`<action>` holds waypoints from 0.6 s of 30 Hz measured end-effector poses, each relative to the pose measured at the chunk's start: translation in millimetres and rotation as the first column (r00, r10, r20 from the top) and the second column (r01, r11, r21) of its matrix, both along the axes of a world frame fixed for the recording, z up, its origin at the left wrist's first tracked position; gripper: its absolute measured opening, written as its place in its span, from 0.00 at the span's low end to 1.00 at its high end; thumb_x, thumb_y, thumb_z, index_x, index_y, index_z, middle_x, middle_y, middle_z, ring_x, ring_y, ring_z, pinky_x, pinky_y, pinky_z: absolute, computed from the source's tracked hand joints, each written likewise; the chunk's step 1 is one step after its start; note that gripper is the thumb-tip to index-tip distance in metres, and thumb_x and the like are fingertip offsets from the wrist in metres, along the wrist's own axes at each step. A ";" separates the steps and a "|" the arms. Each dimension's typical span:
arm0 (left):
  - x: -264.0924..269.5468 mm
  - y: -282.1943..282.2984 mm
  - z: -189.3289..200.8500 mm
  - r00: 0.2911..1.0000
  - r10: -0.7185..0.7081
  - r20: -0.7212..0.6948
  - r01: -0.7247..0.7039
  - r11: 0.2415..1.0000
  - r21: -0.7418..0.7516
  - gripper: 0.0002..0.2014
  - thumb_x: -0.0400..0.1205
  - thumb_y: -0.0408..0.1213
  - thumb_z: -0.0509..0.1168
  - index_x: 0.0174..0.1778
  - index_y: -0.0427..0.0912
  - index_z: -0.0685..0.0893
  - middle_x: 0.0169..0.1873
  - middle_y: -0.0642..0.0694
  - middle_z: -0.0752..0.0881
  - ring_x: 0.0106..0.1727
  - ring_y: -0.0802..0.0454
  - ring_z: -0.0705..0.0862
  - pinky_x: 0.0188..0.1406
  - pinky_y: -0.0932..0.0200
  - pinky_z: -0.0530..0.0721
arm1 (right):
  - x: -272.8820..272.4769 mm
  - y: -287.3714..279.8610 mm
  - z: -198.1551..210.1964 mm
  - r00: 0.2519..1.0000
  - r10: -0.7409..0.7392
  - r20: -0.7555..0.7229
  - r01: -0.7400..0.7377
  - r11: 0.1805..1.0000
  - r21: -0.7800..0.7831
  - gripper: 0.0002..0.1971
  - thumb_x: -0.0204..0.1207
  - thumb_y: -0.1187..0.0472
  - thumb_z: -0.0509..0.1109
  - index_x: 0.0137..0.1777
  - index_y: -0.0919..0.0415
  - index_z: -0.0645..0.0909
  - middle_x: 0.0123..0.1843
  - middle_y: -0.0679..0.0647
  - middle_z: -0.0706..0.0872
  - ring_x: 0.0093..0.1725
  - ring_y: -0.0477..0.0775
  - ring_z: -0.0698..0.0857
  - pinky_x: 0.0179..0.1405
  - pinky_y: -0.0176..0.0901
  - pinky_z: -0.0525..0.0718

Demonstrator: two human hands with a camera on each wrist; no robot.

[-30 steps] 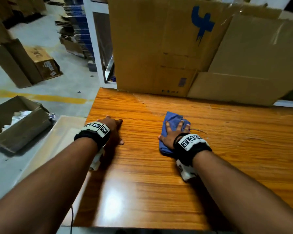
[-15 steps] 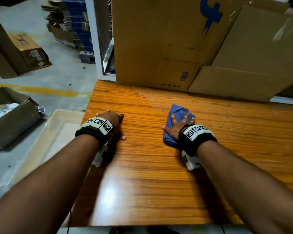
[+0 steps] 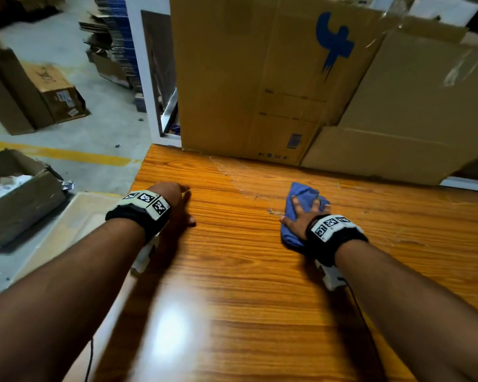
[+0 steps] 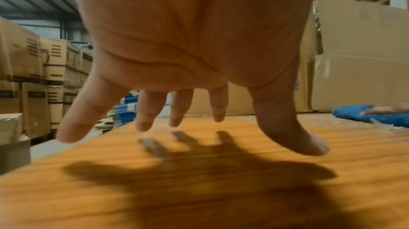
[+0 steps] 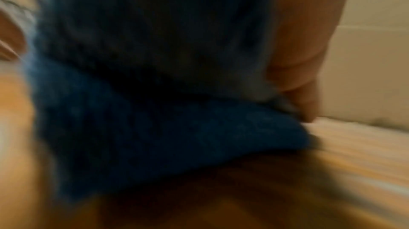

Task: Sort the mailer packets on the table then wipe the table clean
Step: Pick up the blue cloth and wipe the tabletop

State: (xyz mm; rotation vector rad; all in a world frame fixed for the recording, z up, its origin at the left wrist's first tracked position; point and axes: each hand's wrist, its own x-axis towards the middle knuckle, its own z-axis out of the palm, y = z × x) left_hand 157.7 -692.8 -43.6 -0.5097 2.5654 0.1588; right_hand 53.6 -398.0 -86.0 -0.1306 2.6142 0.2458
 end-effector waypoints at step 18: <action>-47.9 0.5 -27.0 0.995 -0.020 0.097 0.020 1.000 0.000 0.65 0.59 0.63 0.79 0.84 0.59 0.42 0.83 0.34 0.40 0.82 0.28 0.54 0.76 0.23 0.46 | -43.9 -69.5 -8.1 0.986 0.159 -0.044 -0.161 0.986 -0.049 0.41 0.75 0.25 0.47 0.83 0.37 0.36 0.84 0.64 0.32 0.81 0.79 0.37 0.79 0.71 0.42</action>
